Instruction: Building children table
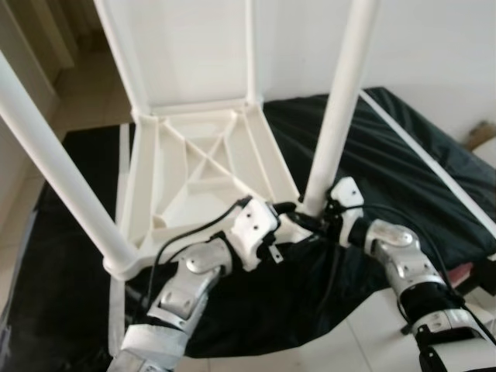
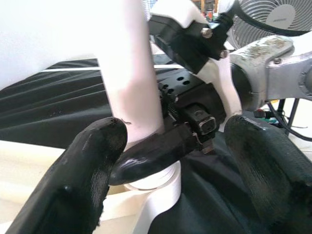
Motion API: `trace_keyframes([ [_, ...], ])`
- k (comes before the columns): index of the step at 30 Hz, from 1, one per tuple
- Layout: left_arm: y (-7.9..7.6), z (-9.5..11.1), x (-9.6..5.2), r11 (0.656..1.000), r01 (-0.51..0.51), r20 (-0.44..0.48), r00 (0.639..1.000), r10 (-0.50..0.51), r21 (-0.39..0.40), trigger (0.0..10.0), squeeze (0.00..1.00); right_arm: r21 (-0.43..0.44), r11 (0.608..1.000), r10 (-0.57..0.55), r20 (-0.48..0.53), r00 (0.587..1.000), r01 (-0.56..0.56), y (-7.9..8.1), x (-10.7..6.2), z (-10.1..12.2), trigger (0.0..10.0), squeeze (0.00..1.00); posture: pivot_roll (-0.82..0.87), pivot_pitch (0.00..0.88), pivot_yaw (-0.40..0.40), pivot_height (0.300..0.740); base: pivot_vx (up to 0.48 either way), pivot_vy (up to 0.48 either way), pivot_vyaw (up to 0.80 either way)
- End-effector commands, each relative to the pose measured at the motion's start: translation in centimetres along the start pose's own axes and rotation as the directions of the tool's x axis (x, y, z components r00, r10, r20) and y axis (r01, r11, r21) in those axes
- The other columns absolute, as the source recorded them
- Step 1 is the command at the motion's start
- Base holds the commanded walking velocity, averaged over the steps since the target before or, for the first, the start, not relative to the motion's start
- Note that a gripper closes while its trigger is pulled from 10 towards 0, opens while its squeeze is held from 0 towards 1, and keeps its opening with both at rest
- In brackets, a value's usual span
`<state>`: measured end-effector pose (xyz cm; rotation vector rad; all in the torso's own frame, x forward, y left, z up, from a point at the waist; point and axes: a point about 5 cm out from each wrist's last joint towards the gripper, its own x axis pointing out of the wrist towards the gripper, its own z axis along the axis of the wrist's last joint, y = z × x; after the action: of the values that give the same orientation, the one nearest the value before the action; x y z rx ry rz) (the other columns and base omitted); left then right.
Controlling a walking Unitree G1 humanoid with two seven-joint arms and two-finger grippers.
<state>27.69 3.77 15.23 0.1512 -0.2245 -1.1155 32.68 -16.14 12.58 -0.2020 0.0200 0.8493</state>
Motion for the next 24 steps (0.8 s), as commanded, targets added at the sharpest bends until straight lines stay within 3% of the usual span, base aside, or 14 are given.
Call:
trace_keyframes([
  [1,0.2,0.0,-0.2,1.0,-0.012,-0.005,1.0,0.012,-0.002,10.0,0.0,0.03,1.0,-0.008,-0.048,0.999,0.009,0.4,-0.4,-1.2,10.0,0.0,0.03,0.0,0.002,0.74,0.0,0.0,0.0],
  [9,-0.2,-0.2,-0.2,1.0,0.0,-0.004,1.0,0.0,-0.011,10.0,0.0,0.009,0.977,-0.211,-0.036,0.977,0.212,0.8,-1.1,-1.3,10.0,0.0,0.0,0.0,0.01,0.74,0.0,0.0,0.0],
  [11,-0.3,-0.2,-0.1,1.0,0.005,-0.004,1.0,-0.005,-0.013,10.0,0.0,0.037,0.947,-0.317,-0.019,0.948,0.318,1.1,-1.3,-1.2,10.0,0.0,-0.01,0.0,0.016,0.74,0.0,0.0,0.0],
  [12,-0.3,-0.2,-0.1,1.0,0.005,-0.004,1.0,-0.005,-0.013,10.0,0.0,0.037,0.947,-0.317,-0.019,0.948,0.318,1.1,-1.3,-1.2,10.0,0.0,-0.01,0.0,0.016,0.74,0.0,0.0,0.0],
  [13,-0.3,-0.2,0.0,1.0,0.008,-0.003,1.0,-0.008,-0.014,10.0,0.0,0.076,0.917,-0.393,-0.008,0.919,0.393,1.3,-1.5,-1.2,10.0,0.0,-0.02,0.0,0.019,0.74,0.0,0.0,0.0],
  [16,-0.3,-0.2,0.0,1.0,0.008,-0.003,1.0,-0.008,-0.014,10.0,0.0,0.076,0.917,-0.393,-0.008,0.919,0.393,1.3,-1.5,-1.2,10.0,0.0,-0.02,0.0,0.019,0.74,0.0,0.0,0.0],
  [18,-0.3,-0.2,0.0,1.0,0.014,-0.004,1.0,-0.014,-0.015,10.0,0.0,0.127,0.84,-0.531,-0.003,0.847,0.527,2.5,-1.9,-1.4,10.0,0.0,-0.04,0.0,0.029,0.74,0.0,0.0,0.0],
  [19,-0.3,-0.2,0.0,1.0,0.014,-0.004,1.0,-0.014,-0.015,10.0,0.0,0.127,0.84,-0.531,-0.003,0.847,0.527,2.5,-1.9,-1.4,10.0,0.0,-0.04,0.0,0.029,0.74,0.0,0.0,0.0],
  [22,-0.3,-0.2,0.1,1.0,0.021,-0.003,1.0,-0.021,-0.014,10.0,0.0,0.176,0.744,-0.648,-0.04,0.76,0.644,3.9,-1.9,-1.7,10.0,0.0,-0.03,0.0,0.027,0.74,0.0,0.0,0.0],
  [24,-0.3,-0.2,0.1,1.0,0.021,-0.003,1.0,-0.021,-0.014,10.0,0.0,0.176,0.744,-0.648,-0.04,0.76,0.644,3.9,-1.9,-1.7,10.0,0.0,-0.03,0.0,0.027,0.74,0.0,0.0,0.0],
])
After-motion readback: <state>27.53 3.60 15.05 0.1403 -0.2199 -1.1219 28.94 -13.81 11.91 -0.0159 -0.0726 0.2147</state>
